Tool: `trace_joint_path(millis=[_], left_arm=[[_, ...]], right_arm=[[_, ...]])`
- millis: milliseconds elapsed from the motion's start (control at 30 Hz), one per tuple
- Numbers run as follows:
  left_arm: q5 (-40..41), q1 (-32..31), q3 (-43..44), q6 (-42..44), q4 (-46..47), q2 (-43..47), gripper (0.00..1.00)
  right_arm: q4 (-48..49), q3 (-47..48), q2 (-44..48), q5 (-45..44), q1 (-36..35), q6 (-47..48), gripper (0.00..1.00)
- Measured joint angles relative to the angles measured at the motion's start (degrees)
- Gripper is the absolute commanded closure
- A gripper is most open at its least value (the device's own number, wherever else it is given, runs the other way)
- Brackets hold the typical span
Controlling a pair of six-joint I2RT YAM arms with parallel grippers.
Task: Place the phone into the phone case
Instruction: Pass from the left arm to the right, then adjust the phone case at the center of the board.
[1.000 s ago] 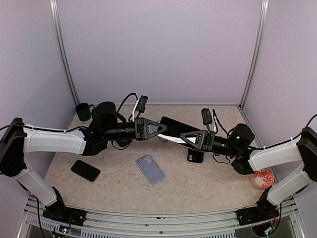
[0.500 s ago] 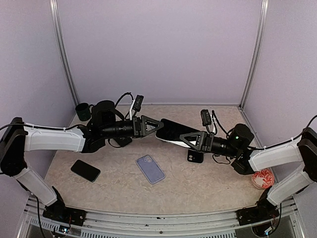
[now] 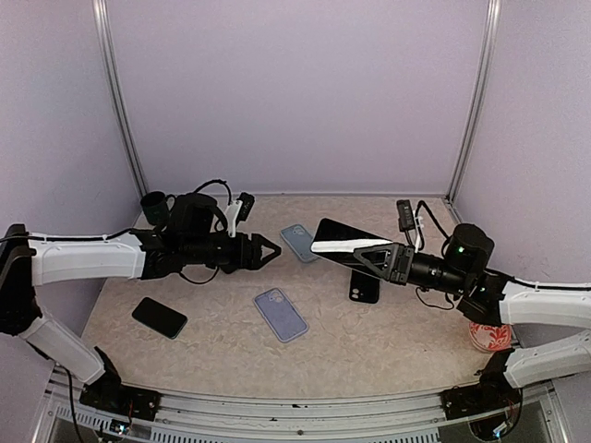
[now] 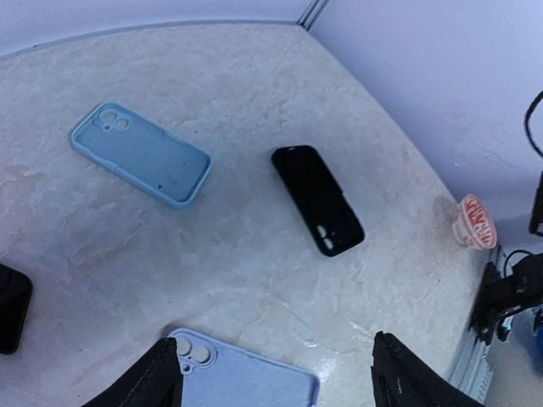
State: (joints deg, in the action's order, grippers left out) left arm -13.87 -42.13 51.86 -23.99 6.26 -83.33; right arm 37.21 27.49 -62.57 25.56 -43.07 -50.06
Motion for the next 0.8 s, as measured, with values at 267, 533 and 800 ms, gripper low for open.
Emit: trace_joint_path(millis=[267,533,800], left_arm=[[6.43,-0.44,4.09,5.57,-9.01,-9.92,0.34],[13.84,-2.78,7.96,8.63,-17.09,-14.03,0.4],[19.63,-5.46,9.51,9.97,-19.56,-19.61,0.45]], right_arm=[[-10.03,0.0,5.22,-4.39,0.0,2.97,1.0],[-10.93,-0.55,6.23,-5.09,0.0,3.61,1.0],[-10.8,-1.22,6.05,-4.63,0.0,3.8,1.0]])
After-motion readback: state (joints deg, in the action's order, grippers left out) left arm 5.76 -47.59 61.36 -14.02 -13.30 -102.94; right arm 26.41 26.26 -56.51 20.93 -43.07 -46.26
